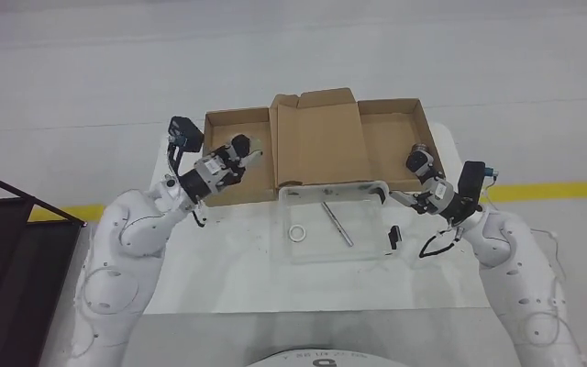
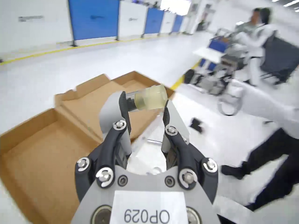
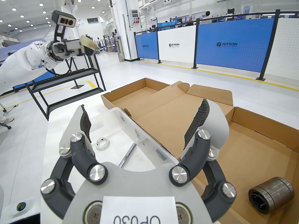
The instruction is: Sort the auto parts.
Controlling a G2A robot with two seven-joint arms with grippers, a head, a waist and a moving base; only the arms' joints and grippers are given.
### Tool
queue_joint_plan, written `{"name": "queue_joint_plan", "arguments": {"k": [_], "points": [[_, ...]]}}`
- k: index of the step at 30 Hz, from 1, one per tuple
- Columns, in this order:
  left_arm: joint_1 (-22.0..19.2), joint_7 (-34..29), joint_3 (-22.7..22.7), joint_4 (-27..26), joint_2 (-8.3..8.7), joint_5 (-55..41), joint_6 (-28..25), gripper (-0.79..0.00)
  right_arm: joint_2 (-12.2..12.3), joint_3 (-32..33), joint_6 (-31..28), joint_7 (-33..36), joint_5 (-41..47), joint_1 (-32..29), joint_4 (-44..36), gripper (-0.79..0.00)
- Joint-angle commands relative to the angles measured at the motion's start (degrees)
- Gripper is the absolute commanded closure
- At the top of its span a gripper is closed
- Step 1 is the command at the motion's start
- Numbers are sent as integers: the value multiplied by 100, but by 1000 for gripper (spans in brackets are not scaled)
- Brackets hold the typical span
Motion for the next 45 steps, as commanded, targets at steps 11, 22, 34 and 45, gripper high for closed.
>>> {"name": "queue_joint_plan", "arguments": {"k": [11, 22, 34, 45], "points": [[-1387, -676, 1835, 1745, -369, 2942, 2700, 0, 0, 0, 0, 0, 0, 0, 0, -785], [-1608, -1047, 1992, 2107, -495, 3040, 2988, -219, 0, 0, 0, 0, 0, 0, 0, -785], [-1489, -1048, 1935, 2045, -542, 3134, 3013, -785, 0, 0, 0, 0, 0, 0, 0, -785], [-1256, -948, 1778, 1706, -520, 3086, 2877, -785, 0, 0, 0, 0, 0, 0, 0, -785]]}}
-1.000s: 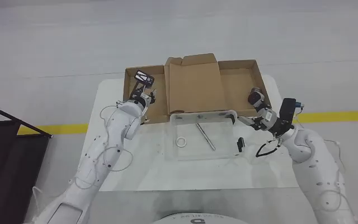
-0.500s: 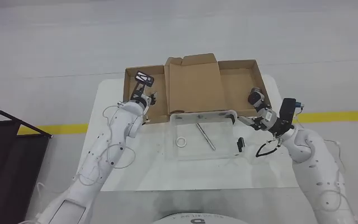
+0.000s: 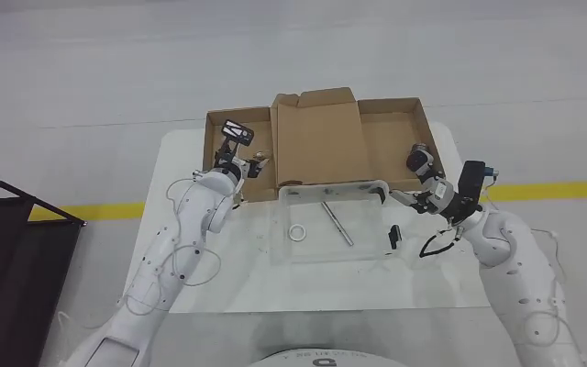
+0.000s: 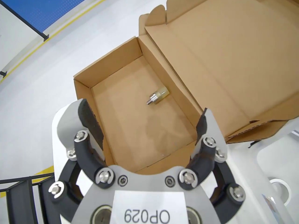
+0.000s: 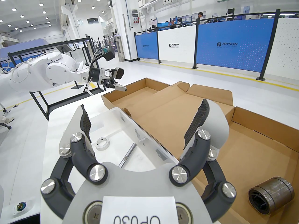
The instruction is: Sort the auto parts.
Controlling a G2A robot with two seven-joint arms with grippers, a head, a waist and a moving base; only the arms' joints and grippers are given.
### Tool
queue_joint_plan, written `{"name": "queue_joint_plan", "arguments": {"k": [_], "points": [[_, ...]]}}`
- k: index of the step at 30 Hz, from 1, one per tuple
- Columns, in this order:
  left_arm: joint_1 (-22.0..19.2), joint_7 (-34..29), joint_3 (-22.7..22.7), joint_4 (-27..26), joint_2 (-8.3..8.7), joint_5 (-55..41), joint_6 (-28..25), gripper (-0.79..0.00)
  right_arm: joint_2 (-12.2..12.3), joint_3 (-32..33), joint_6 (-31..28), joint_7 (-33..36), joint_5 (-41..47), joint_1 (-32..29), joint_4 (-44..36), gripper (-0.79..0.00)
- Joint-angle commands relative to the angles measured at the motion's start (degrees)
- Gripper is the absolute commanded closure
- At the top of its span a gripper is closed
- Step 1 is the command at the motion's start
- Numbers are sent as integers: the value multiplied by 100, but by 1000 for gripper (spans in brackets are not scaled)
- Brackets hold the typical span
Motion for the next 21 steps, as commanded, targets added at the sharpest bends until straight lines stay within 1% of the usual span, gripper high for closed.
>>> {"name": "queue_joint_plan", "arguments": {"k": [1, 3, 4, 6, 7, 8, 10, 11, 12, 13, 17, 18, 19, 20, 21], "points": [[-1, -2, 1, 1, 0, 1, 2, -785, 0, 0, 0, 0, 0, 0, 0, -785], [23, 19, 16, -15, -3, -58, -51, -785, 0, 0, 0, 0, 0, 0, 0, -785], [105, 88, 15, -92, -5, -325, -305, -785, 0, 0, 0, 0, 0, 0, 0, -785], [229, 129, -141, -259, 39, -465, -696, -785, 0, 0, 0, 0, 0, 0, 0, -785], [293, 136, -206, -337, 56, -530, -811, -785, 0, 0, 0, 0, 0, 0, 0, -785], [438, 121, -368, -553, 93, -692, -1034, -785, 0, 0, 0, 0, 0, 0, 0, -785], [654, 50, -579, -849, 152, -760, -1310, -785, 0, 0, 0, 0, 0, 0, 0, -785], [853, 11, -747, -1087, 196, -881, -1549, -785, 0, 0, 0, 0, 0, 0, 0, -785], [948, -2, -841, -1191, 216, -942, -1636, -785, 0, 0, 0, 0, 0, 0, 0, -785], [1140, -31, -1018, -1378, 255, -1049, -1793, -785, 0, 0, 0, 0, 0, 0, 0, -785], [1565, 29, -1449, -1765, 340, -1137, -2040, -785, 0, 0, 0, 0, 0, 0, 0, -785], [1620, 77, -1516, -1797, 349, -1166, -2064, -785, 0, 0, 0, 0, 0, 0, 0, -785], [1646, 96, -1545, -1808, 354, -1177, -2078, -785, 7, 150, 103, -106, 97, -82, 244, -785], [1646, 96, -1545, -1808, 354, -1177, -2078, -785, 38, 403, 0, -265, 84, -278, 356, -785], [1646, 96, -1545, -1808, 354, -1177, -2078, -785, 47, 355, 0, -207, -7, -349, 233, -785]]}}
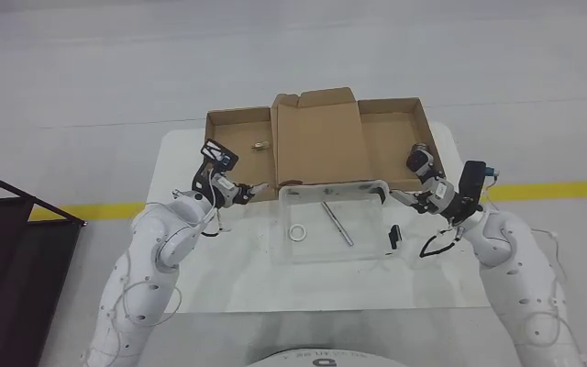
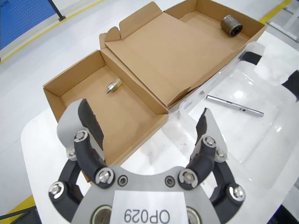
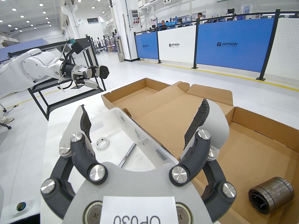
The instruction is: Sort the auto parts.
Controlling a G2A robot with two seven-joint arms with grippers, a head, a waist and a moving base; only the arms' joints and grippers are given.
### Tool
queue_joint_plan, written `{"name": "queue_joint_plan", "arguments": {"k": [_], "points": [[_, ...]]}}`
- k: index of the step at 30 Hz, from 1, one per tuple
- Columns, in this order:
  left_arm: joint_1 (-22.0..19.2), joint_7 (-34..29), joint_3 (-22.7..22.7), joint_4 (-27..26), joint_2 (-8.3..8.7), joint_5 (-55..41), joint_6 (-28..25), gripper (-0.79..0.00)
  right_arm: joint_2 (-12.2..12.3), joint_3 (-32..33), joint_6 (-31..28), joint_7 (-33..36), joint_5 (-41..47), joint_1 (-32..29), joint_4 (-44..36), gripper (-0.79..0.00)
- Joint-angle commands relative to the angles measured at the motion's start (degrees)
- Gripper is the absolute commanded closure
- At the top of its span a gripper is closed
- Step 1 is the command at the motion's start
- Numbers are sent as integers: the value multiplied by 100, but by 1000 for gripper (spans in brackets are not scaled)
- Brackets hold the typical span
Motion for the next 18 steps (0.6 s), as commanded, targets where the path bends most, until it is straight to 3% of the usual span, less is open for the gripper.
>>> {"name": "queue_joint_plan", "arguments": {"k": [1, 7, 18], "points": [[-9, -5, 10, 7, -2, 3, 4, -785, 31, 58, -53, 75, -138, -296, -115, -785], [-9, -5, 10, 7, -2, 3, 4, -785, 61, -472, 76, 965, -189, -230, -493, -785], [-9, -5, 10, 7, -2, 3, 4, -785, 58, -498, 122, 913, -42, -291, -654, -785]]}}
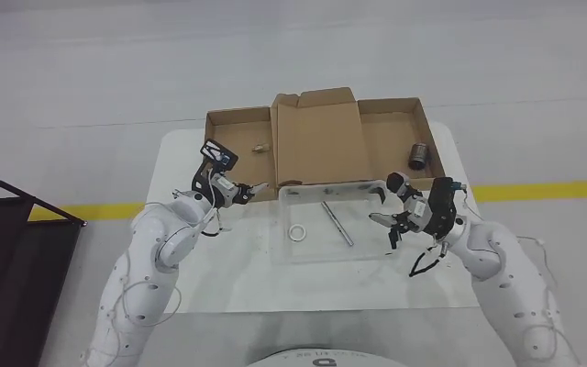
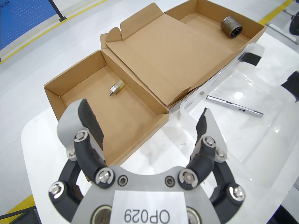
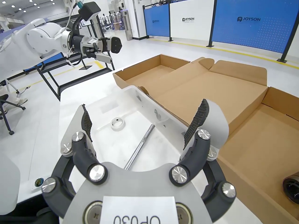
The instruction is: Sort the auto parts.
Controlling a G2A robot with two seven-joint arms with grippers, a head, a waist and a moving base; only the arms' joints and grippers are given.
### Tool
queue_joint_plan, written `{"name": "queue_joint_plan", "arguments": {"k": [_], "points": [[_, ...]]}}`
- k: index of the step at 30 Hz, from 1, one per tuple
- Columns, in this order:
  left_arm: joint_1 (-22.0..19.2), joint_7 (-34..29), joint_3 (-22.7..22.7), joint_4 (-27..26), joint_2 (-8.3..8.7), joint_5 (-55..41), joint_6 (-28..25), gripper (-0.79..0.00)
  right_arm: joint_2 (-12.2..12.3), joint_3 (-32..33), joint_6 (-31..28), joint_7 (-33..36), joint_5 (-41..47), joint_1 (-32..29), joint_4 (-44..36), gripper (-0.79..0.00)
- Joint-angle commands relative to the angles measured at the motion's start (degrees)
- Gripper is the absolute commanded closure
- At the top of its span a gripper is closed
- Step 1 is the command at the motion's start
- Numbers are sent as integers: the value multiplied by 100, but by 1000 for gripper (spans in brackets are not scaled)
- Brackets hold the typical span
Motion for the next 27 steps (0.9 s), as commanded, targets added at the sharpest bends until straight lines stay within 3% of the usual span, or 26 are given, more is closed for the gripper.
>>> {"name": "queue_joint_plan", "arguments": {"k": [1, 3, 4, 10, 19, 27], "points": [[0, 0, 0, 0, 0, 0, 0, -785, 0, 0, 0, 1, 0, 0, 0, -785], [0, 0, 0, 0, 0, 0, 0, -785, -4, -25, 230, 112, -137, 0, -44, -785], [0, 0, 0, 0, 0, 0, 0, -785, -21, -162, 666, 396, -379, -2, -156, -785], [0, 0, 0, 0, 0, 0, 0, -785, -101, -897, 1625, 1785, -245, 385, -255, -785], [0, 0, 0, 0, 0, 0, 0, -785, -114, -1277, 2082, 3227, 497, 646, -385, -782], [0, 0, 0, 0, 0, 0, 0, -785, -174, -1798, 3065, 3967, 145, 891, -447, -671]]}}
